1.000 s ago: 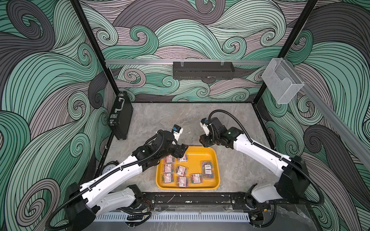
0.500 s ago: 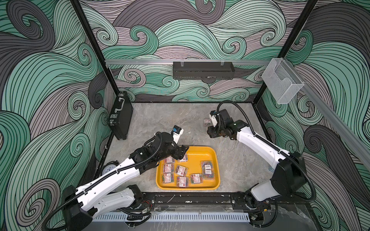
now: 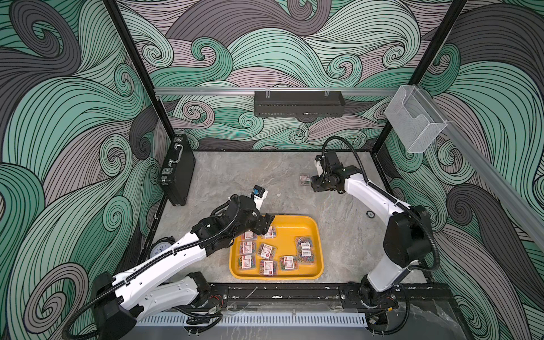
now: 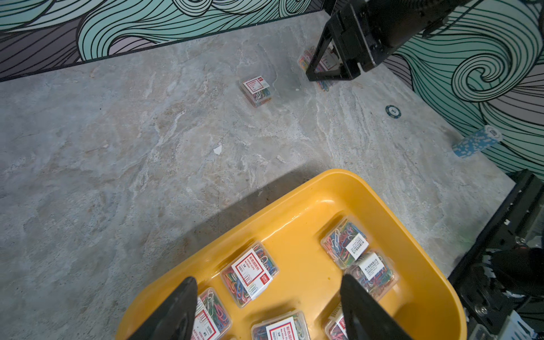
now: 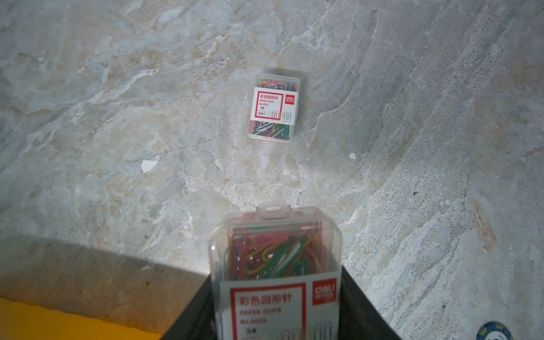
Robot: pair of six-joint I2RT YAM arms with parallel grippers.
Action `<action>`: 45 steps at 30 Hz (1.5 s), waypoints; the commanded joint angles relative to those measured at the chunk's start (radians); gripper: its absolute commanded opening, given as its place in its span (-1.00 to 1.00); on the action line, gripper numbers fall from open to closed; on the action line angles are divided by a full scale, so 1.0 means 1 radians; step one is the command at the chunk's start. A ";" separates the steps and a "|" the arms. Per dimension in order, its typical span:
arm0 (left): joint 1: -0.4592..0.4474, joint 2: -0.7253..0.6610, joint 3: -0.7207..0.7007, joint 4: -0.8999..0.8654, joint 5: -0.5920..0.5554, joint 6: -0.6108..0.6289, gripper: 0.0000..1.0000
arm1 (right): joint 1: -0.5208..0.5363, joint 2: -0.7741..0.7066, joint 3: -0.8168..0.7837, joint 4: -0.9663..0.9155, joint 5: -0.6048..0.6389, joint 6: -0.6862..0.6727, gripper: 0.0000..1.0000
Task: Take the paper clips out of the storage box
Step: Place the boxed paper clips at the center of the board.
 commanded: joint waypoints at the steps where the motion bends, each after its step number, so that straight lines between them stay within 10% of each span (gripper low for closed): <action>1: -0.009 0.017 0.048 -0.049 -0.039 -0.028 0.49 | -0.016 0.050 0.058 -0.013 0.024 -0.008 0.02; 45: -0.008 0.018 0.073 -0.160 -0.159 -0.087 0.49 | -0.146 0.630 0.563 -0.121 -0.047 0.036 0.12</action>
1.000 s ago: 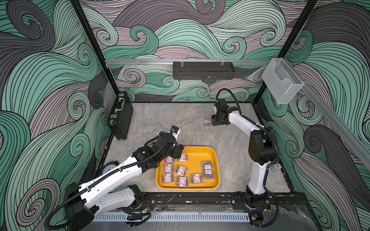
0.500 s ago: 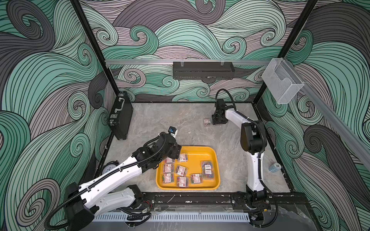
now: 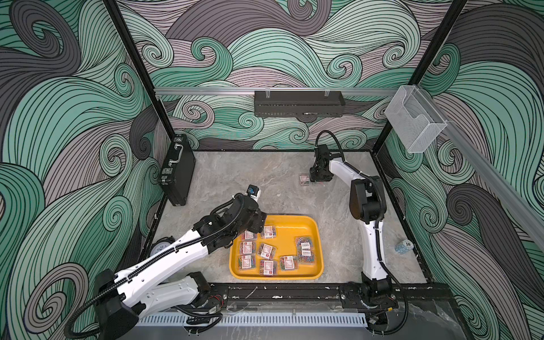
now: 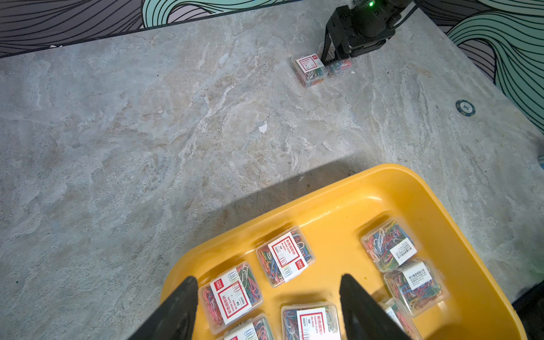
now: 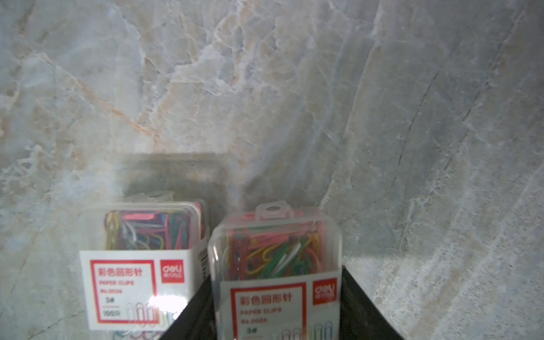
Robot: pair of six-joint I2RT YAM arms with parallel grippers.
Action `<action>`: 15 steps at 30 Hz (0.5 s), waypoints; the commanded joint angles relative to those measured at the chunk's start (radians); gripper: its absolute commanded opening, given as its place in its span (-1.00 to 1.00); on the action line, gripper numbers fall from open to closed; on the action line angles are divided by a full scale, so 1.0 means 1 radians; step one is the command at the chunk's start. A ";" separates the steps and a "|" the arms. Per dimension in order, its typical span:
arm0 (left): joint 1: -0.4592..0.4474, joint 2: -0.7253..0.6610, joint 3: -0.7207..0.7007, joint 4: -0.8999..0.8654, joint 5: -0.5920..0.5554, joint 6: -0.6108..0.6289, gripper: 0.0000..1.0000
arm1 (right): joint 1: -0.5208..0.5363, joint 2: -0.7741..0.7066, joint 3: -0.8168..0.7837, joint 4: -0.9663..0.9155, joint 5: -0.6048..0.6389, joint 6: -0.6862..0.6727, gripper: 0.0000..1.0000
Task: Take the paper clips out of the storage box
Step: Place the boxed paper clips at the center of the board.
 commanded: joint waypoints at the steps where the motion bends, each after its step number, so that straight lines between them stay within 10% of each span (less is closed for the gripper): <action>1: -0.008 0.002 0.037 -0.032 -0.014 0.008 0.49 | -0.012 0.008 0.020 -0.028 -0.022 0.013 0.13; 15: -0.007 0.004 0.046 -0.034 -0.004 0.012 0.49 | -0.033 0.005 0.032 -0.028 -0.090 0.014 0.22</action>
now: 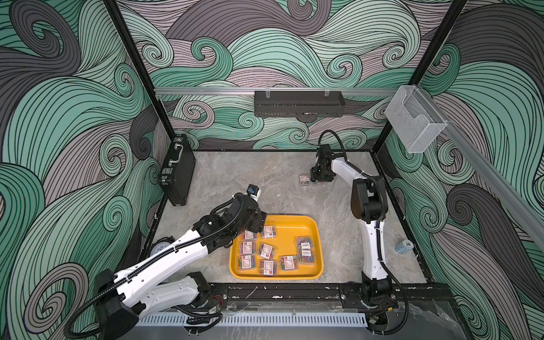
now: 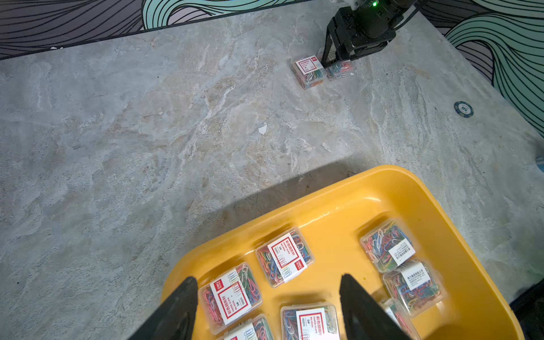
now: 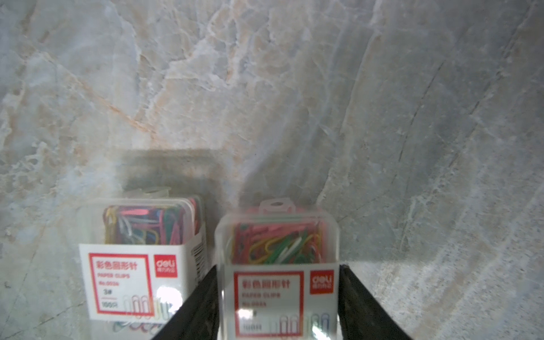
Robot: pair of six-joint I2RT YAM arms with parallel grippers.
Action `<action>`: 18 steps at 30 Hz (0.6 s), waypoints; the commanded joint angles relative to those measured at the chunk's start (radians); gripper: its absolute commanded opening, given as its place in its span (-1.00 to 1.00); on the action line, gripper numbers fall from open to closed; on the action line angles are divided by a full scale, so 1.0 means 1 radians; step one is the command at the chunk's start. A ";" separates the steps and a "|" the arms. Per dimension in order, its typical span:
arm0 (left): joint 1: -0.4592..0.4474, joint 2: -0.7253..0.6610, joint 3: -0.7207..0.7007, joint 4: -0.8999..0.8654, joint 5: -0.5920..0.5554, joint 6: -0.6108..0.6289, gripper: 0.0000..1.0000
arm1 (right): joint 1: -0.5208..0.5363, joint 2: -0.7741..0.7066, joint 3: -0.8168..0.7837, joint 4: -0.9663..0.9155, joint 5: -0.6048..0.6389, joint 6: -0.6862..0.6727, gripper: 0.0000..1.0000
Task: Take the paper clips out of the storage box
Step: Place the boxed paper clips at the center of the board.
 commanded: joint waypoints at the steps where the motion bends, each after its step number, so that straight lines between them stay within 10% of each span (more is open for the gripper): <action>1: -0.008 0.005 0.038 -0.031 -0.006 0.011 0.48 | -0.010 0.007 0.030 -0.020 -0.034 0.010 0.22; 18: -0.007 -0.001 0.042 -0.036 0.002 0.010 0.48 | -0.035 0.003 0.036 -0.014 -0.156 0.033 0.22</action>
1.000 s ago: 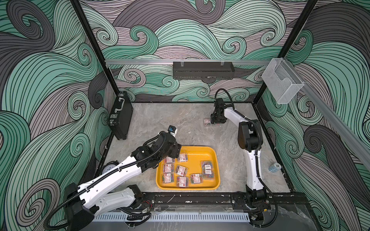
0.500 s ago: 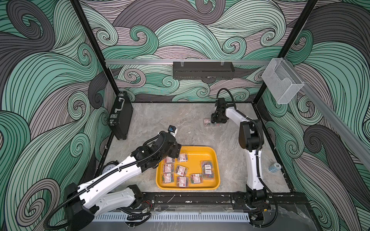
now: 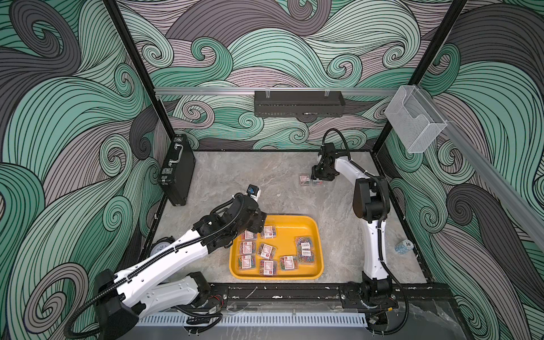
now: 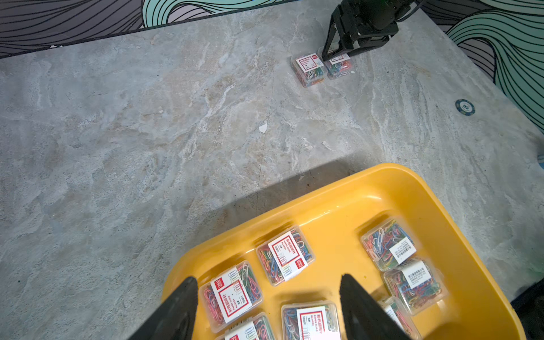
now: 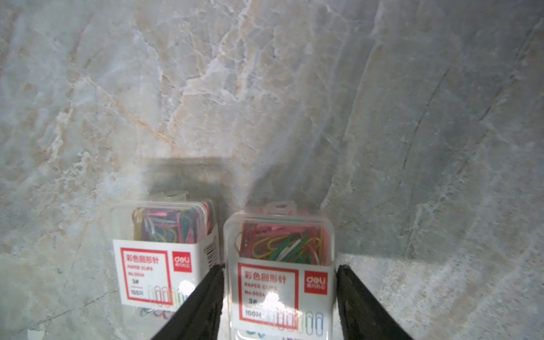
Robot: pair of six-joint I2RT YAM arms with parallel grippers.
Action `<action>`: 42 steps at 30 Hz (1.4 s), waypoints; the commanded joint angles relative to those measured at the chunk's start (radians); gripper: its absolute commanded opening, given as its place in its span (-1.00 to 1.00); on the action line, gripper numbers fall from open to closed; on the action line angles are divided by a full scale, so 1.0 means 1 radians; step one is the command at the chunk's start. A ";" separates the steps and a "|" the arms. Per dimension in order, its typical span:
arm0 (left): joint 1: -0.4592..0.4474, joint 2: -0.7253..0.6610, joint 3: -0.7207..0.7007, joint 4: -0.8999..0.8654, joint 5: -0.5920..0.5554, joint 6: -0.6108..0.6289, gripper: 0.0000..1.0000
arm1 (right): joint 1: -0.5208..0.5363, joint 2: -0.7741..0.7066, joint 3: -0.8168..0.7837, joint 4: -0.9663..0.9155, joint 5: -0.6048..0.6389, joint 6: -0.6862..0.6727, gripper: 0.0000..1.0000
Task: Take the paper clips out of the storage box
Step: Place the boxed paper clips at the center of the board.
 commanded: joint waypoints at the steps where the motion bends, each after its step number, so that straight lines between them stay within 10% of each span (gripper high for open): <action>1: -0.008 -0.002 0.043 -0.034 0.002 0.010 0.48 | -0.005 0.004 0.021 -0.010 -0.056 0.018 0.22; 42: -0.008 0.031 0.051 -0.040 -0.010 -0.014 0.50 | -0.011 -0.146 -0.155 0.061 -0.048 0.005 0.12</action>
